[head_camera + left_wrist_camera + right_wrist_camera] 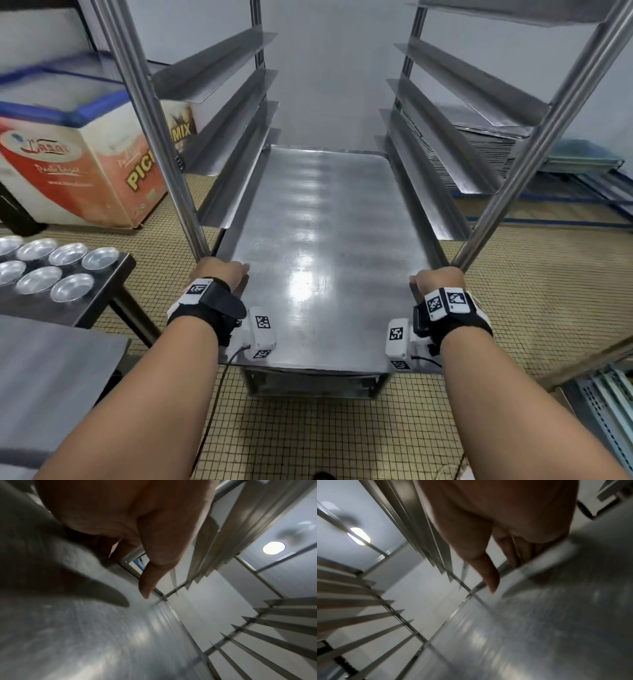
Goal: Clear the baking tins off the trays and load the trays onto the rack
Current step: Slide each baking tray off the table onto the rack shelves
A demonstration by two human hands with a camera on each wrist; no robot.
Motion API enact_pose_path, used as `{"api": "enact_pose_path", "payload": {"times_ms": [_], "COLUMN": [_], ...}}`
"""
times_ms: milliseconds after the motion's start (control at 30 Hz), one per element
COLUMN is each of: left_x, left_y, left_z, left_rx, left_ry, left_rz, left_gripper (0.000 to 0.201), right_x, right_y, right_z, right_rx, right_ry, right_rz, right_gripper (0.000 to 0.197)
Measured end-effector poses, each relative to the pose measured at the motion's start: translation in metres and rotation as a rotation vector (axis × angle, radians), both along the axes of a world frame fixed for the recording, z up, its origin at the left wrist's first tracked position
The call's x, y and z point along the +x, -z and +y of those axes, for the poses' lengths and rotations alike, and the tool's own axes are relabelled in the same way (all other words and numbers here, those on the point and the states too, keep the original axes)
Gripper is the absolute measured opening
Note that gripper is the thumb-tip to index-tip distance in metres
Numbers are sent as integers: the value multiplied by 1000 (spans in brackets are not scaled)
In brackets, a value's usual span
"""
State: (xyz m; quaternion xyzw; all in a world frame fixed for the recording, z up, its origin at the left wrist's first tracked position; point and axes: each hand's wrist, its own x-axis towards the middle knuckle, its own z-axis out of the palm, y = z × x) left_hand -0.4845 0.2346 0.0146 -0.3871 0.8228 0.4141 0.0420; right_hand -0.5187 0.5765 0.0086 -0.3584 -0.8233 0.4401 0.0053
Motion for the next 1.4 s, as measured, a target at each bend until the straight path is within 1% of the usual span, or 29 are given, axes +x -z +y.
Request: {"api": "enact_pose_path", "payload": {"times_ms": [33,67,133,167,233,267,333,400,433,467,500,533,567,633,700,767,867,1000,1200,1400], "left_x": [6,11,28,35,51,61,78,94,100,105,107,109,109,108,105,101,91,67,21,-26], "left_y": [-2,-4,-6,-6,-4,-3,4,7,9,8,11,13,16,22,26,31,35,35,29,23], "left_z": [2,6,14,18,24,27,31,35,36,37,37,38,38,39,40,41,39,38,37,37], "left_rx": [-3,-28,-127,-179,-311,-364,-433,-441,-431,-428,-426,-447,-478,-532,-559,-570,-585,-601,-598,-584], "left_ry": [37,85,215,298,480,566,720,831,862,889,913,937,941,919,905,904,898,886,900,890], "left_rz": [37,51,47,37,-22,-65,-126,-111,-83,-54,-37,-33,-30,-13,-1,-6,9,33,20,16], "left_gripper": [68,69,70,68,65,71,94,118,126,130,133,131,126,111,104,104,106,106,105,103], "right_x": [3,10,24,32,48,58,82,108,120,128,134,137,139,139,136,132,122,102,56,4], "right_y": [0,-3,-9,-9,-10,-9,-8,-9,-11,-10,-9,-6,-2,8,19,25,31,30,20,21], "right_z": [1,-2,-6,-7,-7,-8,-10,-13,-15,-16,-17,-18,-19,-21,-23,-23,-21,-22,-26,-25], "right_rx": [-3,11,56,69,87,96,75,26,53,122,204,275,326,413,511,561,574,635,675,737], "right_ry": [-20,-43,-100,-130,-185,-226,-340,-502,-625,-760,-877,-947,-970,-948,-943,-963,-989,-1015,-1051,-1079], "right_rz": [-15,-1,25,37,55,62,75,69,37,-18,-75,-101,-95,-22,34,36,46,99,91,114], "right_gripper": [28,38,55,58,57,55,58,73,85,97,105,109,108,99,89,86,87,81,73,68]}}
